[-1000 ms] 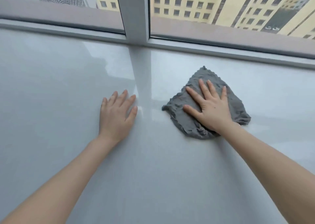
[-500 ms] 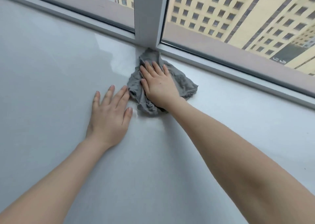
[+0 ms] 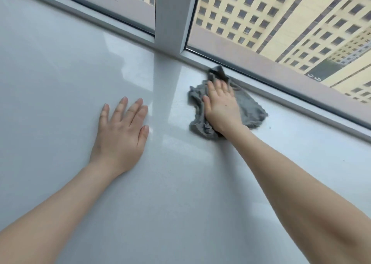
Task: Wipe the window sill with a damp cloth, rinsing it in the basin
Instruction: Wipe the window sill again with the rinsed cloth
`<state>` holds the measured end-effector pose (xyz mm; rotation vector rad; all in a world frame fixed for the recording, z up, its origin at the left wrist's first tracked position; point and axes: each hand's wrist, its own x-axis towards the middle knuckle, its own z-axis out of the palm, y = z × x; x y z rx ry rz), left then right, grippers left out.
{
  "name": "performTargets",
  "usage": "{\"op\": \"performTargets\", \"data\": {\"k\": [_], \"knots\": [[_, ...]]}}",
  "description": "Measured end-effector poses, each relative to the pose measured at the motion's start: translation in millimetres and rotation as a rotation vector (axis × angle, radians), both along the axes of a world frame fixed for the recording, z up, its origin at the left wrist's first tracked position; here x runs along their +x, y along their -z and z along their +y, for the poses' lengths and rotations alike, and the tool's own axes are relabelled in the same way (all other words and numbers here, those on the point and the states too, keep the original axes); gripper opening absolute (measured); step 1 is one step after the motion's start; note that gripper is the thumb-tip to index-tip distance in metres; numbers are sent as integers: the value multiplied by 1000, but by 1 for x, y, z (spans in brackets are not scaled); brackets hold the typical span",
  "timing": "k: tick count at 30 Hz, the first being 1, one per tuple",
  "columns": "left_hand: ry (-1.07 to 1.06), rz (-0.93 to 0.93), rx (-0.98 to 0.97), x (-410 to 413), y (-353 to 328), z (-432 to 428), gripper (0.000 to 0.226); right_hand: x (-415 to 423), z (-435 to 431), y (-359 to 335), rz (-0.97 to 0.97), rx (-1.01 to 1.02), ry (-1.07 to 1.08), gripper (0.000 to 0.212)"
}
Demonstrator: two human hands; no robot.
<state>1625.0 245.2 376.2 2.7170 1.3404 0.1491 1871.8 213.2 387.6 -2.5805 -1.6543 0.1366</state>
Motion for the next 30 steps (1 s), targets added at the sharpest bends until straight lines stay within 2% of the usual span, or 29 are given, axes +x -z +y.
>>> {"op": "performTargets", "data": {"k": [3, 5, 7, 10, 12, 14, 17, 20, 22, 25, 27, 30], "knots": [[-3, -21, 1, -2, 2, 1, 61, -22, 30, -2, 8, 0, -236, 51], [-6, -24, 0, -4, 3, 2, 62, 7, 9, -3, -9, -18, -269, 53], [2, -18, 3, -4, 3, 2, 62, 54, -44, -3, -21, -27, -139, 58], [-5, -9, 0, -1, 2, 1, 61, 101, -120, -4, -48, -67, 188, 66], [-16, -10, -19, 0, 1, 0, 58, 91, -135, 1, -37, -104, 346, 62], [-17, -25, -35, 0, 0, 0, 52, 53, -137, 6, -27, -102, 370, 60], [-21, -62, -80, 1, -2, 0, 47, -33, -173, 7, -24, -17, 148, 63], [-35, -160, -130, -2, -10, -4, 51, -109, -269, -3, 20, -44, -182, 54], [-27, -216, -133, -6, -18, -13, 57, -113, -315, -10, 55, -115, -357, 52], [16, -261, -100, -12, -25, -24, 54, -68, -291, -13, 46, -141, -522, 51], [21, -290, -70, -19, -28, -27, 51, -38, -230, -9, -11, -72, -369, 54], [15, -337, -15, -29, -32, -31, 46, -37, -131, -6, 13, -54, 83, 52]]}}
